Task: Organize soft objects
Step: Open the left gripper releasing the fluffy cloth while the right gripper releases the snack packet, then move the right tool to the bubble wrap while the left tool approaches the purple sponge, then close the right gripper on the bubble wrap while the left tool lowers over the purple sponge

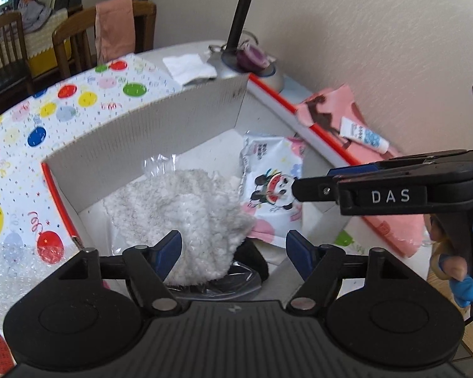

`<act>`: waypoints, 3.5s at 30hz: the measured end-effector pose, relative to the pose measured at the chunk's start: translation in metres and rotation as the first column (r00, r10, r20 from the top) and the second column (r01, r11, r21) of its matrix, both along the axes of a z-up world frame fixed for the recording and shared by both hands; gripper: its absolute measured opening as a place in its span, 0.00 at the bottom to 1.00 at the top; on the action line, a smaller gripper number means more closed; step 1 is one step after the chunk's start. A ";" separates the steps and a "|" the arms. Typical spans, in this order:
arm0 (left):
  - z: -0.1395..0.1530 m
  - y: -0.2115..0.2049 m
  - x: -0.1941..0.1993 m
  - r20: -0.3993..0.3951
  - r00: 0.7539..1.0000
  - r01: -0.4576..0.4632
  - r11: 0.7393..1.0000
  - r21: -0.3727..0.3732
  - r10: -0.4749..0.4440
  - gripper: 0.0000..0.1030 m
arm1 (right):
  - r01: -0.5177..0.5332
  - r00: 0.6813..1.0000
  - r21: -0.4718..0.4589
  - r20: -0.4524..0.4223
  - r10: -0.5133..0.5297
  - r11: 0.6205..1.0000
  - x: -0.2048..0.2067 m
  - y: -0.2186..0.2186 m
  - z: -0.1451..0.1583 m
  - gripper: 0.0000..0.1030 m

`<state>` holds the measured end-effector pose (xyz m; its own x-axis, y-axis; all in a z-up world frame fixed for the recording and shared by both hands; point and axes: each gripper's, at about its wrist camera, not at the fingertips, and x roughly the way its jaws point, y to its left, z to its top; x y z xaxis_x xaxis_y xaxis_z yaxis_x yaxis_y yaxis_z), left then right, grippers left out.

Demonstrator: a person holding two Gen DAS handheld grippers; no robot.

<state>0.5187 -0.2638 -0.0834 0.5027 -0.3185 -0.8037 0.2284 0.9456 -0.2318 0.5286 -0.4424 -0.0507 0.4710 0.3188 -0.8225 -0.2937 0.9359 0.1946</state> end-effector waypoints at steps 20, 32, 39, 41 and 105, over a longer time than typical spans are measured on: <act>0.081 0.061 -0.105 0.221 0.972 -0.083 0.997 -0.008 0.083 0.71 | -0.166 0.978 0.072 0.140 0.155 0.983 -0.094 0.040 0.073 0.72; 0.099 0.143 -0.174 0.240 0.948 -0.202 0.978 -0.052 0.209 0.80 | -0.276 0.949 0.092 0.183 0.256 0.957 -0.144 0.101 0.091 0.87; 0.092 0.203 -0.209 0.253 0.928 -0.270 0.961 -0.056 0.275 0.84 | -0.293 0.948 0.098 0.161 0.275 0.951 -0.161 0.142 0.085 0.90; 0.088 0.219 -0.218 0.256 0.925 -0.277 0.959 -0.054 0.282 0.85 | -0.297 0.948 0.096 0.152 0.281 0.950 -0.166 0.155 0.083 0.90; -0.103 0.353 -0.207 -0.061 0.966 0.260 0.944 0.204 -0.253 1.00 | -0.618 0.786 -0.187 -0.138 0.603 0.763 -0.034 0.340 -0.093 0.55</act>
<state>0.3121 0.0891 -0.1861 0.3975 -0.2571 -0.8809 0.4652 0.8839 -0.0480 0.4948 -0.1027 -0.1433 0.1789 0.3360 -0.9247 -0.8109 0.5827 0.0548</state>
